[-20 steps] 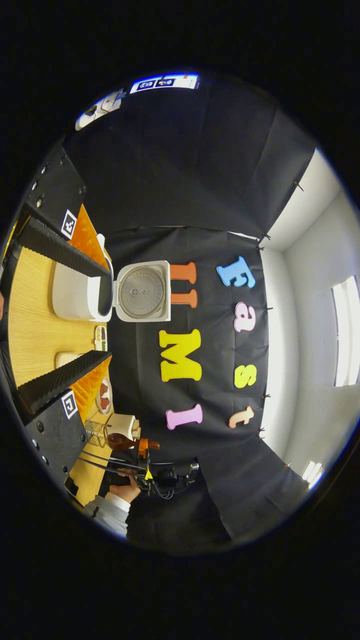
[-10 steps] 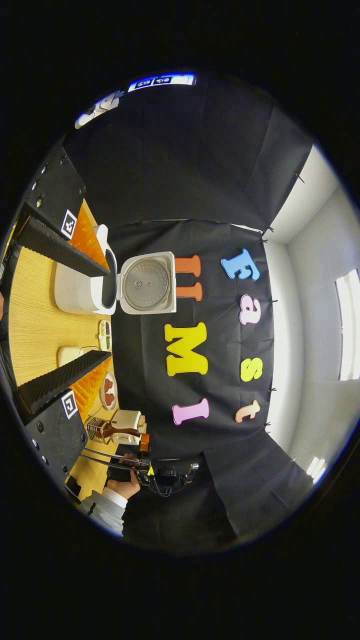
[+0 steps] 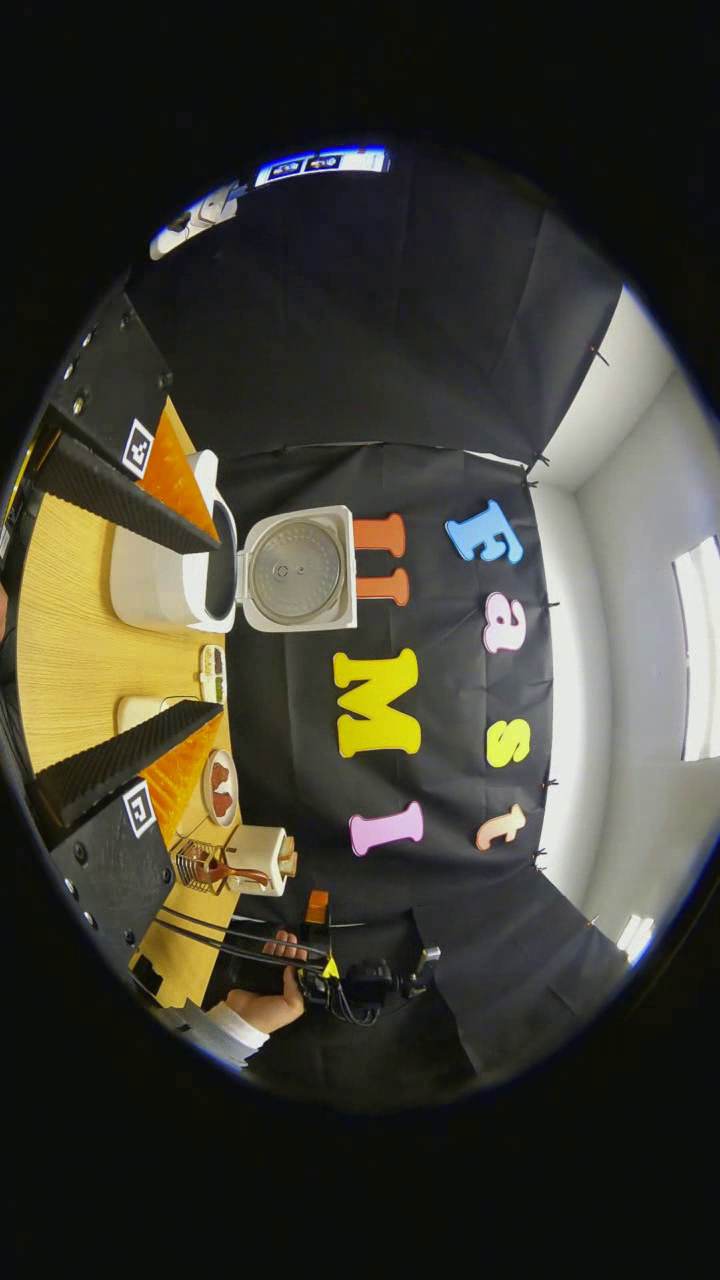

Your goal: Close the left gripper, press the button to open the rice cooker; take a wooden spoon from the chopstick holder with the right hand, scoop a spoonful of rice and pour it into the rice cooker, then put the wooden spoon back into the chopstick holder.

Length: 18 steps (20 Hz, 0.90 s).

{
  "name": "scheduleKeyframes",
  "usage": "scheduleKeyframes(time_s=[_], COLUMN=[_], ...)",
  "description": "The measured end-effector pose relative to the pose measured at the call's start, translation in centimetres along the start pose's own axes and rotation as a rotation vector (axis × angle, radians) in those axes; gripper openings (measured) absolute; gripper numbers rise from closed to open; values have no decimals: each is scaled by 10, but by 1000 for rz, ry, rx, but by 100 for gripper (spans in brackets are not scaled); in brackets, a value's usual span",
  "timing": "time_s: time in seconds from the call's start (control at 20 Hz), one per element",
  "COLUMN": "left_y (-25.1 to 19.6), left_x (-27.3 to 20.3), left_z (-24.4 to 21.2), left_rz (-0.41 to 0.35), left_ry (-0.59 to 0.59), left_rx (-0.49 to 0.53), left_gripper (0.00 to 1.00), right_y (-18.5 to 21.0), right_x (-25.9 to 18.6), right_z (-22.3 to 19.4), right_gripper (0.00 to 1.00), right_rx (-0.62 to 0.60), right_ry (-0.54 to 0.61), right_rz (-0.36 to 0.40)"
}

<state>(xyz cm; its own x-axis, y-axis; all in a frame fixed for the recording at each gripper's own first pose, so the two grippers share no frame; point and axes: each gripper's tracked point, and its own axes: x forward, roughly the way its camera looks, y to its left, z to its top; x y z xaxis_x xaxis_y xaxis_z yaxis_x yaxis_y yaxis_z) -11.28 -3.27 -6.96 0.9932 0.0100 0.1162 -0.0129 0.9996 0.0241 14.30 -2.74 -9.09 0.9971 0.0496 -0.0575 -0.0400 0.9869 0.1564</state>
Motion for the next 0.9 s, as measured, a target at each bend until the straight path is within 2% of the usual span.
scheduleKeyframes(time_s=[0.1, 0.15, 0.2, 0.3, 0.35, 0.4, 0.5, 0.6, 0.7, 0.75, 0.8, 0.9], left_y=[-6, -9, -12, -18, -20, -19, -14, -18, -13, -10, -7, 5], left_x=[7, 11, 18, 32, 37, 42, 54, 62, 76, 83, 91, 108], left_z=[-4, -7, -8, -9, -11, -9, -1, 5, 18, 24, 31, 56], left_rz=[-22, -38, -56, -96, -111, -112, -110, -143, -158, -165, -166, -154], left_ry=[9, 21, 34, 55, 72, 81, 82, 95, 105, 118, 126, 103], left_rx=[-10, -16, -23, -54, -68, -72, -61, -83, -87, -88, -87, -82], left_gripper=[94, 94, 94, 94, 94, 94, 94, 94, 94, 94, 94, 94], right_y=[15, 19, 23, 39, 44, 47, 68, 83, 88, 88, 91, 95], right_x=[-19, -27, -35, -54, -62, -67, -84, -94, -99, -100, -102, -103], right_z=[3, 6, 8, 16, 22, 27, 35, 37, 33, 33, 34, 33], right_gripper=[95, 100, 95, 96, 100, 96, 95, 95, 95, 100, 95, 95], right_rx=[-10, -24, -42, -79, -92, -101, -113, -121, -129, -121, -111, -75], right_ry=[-14, -17, -24, -54, -73, -86, -106, -117, -106, -98, -105, -112], right_rz=[24, 21, 20, 39, 36, 34, 75, 114, 105, 88, 83, 74])
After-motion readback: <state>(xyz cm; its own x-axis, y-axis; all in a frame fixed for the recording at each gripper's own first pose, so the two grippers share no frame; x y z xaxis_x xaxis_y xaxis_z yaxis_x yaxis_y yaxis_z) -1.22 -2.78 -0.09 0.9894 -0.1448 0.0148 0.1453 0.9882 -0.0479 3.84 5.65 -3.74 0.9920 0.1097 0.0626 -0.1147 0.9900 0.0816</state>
